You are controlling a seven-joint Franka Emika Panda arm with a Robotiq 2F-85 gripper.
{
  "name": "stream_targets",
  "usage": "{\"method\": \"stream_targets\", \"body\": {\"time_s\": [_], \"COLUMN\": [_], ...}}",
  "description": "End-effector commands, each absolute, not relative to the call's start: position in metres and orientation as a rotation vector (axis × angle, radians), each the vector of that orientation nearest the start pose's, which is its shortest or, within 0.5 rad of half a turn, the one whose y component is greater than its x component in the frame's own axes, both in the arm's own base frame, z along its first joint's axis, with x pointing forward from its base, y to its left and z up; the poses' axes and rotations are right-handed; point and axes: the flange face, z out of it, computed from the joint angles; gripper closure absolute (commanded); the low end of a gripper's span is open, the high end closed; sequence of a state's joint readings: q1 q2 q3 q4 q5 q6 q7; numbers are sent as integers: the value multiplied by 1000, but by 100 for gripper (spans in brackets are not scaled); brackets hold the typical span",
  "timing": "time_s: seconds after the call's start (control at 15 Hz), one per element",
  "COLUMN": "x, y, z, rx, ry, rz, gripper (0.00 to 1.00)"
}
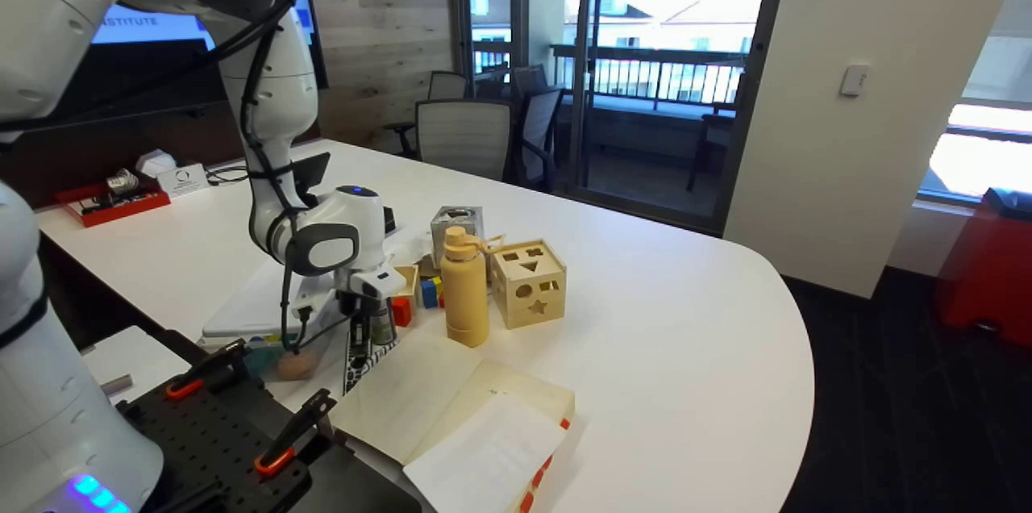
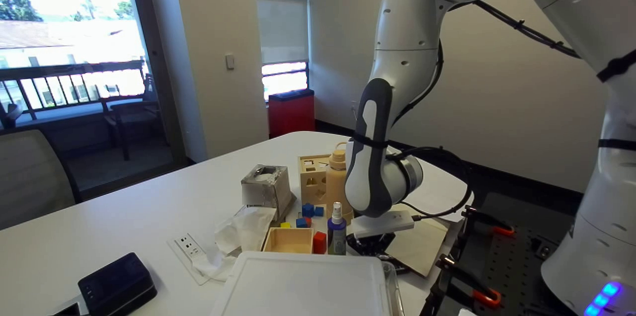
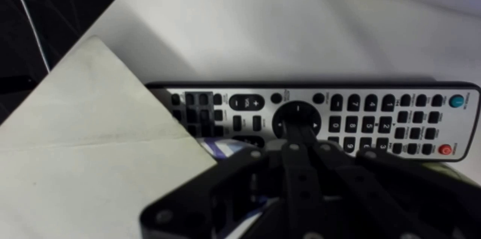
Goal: Press one button on the remote control.
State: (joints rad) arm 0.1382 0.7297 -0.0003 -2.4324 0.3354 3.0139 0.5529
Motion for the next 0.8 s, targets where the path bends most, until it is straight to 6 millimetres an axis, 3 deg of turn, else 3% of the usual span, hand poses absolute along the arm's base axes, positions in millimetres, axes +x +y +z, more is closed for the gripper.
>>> {"method": "stream_targets", "body": {"time_s": [0.0,0.53,0.73], "x": [400,405,410], "y": [27,22,24], "z": [12,39,61], "rx": [-2950,-2961,-2975], "ry": [1162,1062,995], "rz": [207,136,86], "gripper": [100,100,100]}}
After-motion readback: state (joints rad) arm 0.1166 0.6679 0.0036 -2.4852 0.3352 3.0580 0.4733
